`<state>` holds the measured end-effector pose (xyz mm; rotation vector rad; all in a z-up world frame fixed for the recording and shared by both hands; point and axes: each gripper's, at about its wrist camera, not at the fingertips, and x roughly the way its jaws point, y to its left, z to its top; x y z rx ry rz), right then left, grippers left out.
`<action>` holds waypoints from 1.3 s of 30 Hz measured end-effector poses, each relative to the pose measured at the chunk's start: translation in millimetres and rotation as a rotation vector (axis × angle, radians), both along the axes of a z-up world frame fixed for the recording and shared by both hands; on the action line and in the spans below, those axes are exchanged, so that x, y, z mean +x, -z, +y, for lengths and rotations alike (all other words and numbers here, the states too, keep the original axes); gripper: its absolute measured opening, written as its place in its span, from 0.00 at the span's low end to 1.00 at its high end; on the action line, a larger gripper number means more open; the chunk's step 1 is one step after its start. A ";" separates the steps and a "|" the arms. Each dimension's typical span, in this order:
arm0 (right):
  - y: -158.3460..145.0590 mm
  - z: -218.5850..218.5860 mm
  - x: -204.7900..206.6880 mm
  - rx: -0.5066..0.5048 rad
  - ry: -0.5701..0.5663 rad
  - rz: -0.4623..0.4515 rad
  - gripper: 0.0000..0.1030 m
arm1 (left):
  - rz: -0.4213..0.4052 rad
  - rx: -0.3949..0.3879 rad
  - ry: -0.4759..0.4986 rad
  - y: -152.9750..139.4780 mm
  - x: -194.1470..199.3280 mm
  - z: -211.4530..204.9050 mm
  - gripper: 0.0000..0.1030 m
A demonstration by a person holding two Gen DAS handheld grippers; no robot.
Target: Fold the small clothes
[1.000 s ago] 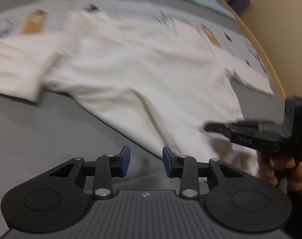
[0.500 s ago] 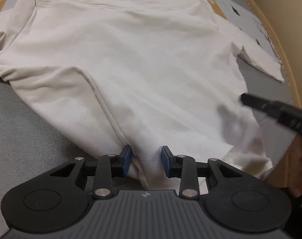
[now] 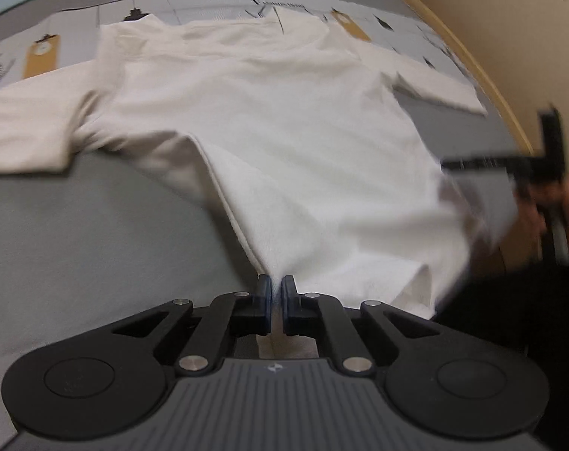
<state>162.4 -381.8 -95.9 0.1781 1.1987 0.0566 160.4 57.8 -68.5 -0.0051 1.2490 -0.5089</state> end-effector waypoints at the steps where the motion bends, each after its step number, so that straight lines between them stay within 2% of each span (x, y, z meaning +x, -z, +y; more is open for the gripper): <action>1: 2.0 -0.8 -3.8 -0.016 -0.006 0.013 0.26 | 0.008 0.011 0.018 0.6 -13.7 13.0 0.04; 3: 5.6 -3.0 -12.7 -0.046 -0.025 0.034 0.31 | 0.043 0.060 0.021 10.5 -37.7 37.8 0.03; 5: 9.3 -5.0 -21.2 -0.071 -0.049 0.058 0.34 | 0.065 0.107 -0.019 19.3 -47.7 55.7 0.05; 7: 14.1 -6.1 -28.7 -0.083 -0.074 0.095 0.35 | 0.067 0.093 -0.047 19.4 -51.1 67.1 0.05; 9: 20.1 -7.3 -34.5 -0.087 -0.105 0.133 0.35 | 0.048 0.072 -0.070 16.5 -49.8 69.3 0.10; 11: 25.3 -6.7 -40.4 -0.112 -0.134 0.156 0.35 | 0.047 0.084 -0.086 17.3 -42.0 60.3 0.21; 12: 26.5 -5.5 -43.4 -0.118 -0.156 0.157 0.35 | 0.052 0.091 -0.081 19.5 -38.7 55.5 0.23; 13: 25.9 -4.1 -45.8 -0.123 -0.176 0.152 0.32 | 0.060 0.103 -0.067 23.1 -34.9 48.0 0.27; 14: 25.0 -2.8 -47.9 -0.116 -0.195 0.151 0.15 | 0.067 0.111 -0.051 25.8 -36.8 46.9 0.34; 15: 23.8 -2.9 -49.9 -0.101 -0.205 0.154 0.05 | 0.082 0.124 -0.028 31.1 -35.3 38.9 0.37; 17: 21.8 -5.7 -55.2 -0.091 -0.208 0.160 0.04 | 0.094 0.153 0.023 43.5 -35.0 26.3 0.40; 21: 23.1 -10.0 -61.0 -0.125 -0.214 0.203 0.03 | 0.122 0.224 0.114 65.0 -36.9 8.0 0.37; 23: 22.1 -9.0 -61.3 -0.131 -0.216 0.199 0.05 | 0.132 0.259 0.158 71.8 -39.7 4.3 0.06; 26: 7.8 -7.0 -58.5 -0.131 -0.193 0.120 0.08 | 0.133 0.278 0.180 72.2 -41.5 6.9 0.07; 29: -7.8 1.0 -52.6 -0.103 -0.197 0.011 0.12 | 0.089 0.232 0.126 59.0 -37.1 15.4 0.10; 30: -7.4 3.4 -49.0 -0.099 -0.203 0.005 0.17 | 0.071 0.206 0.108 54.2 -35.2 18.9 0.10; 32: 3.9 13.2 -42.9 -0.119 -0.234 0.053 0.23 | 0.053 0.187 0.077 50.2 -31.5 21.7 0.11; 34: 18.3 22.5 -40.3 -0.176 -0.267 0.100 0.23 | 0.045 0.206 0.058 51.5 -28.2 20.7 0.11; 35: 19.5 26.2 -39.8 -0.192 -0.271 0.092 0.23 | 0.022 0.228 0.045 50.7 -25.2 21.1 0.11; 36: 15.7 29.6 -36.5 -0.189 -0.268 0.067 0.23 | -0.011 0.241 0.015 47.6 -21.0 24.4 0.11; 39: -9.6 35.2 -26.9 -0.145 -0.238 -0.043 0.23 | -0.108 0.215 -0.141 35.8 -3.5 43.3 0.11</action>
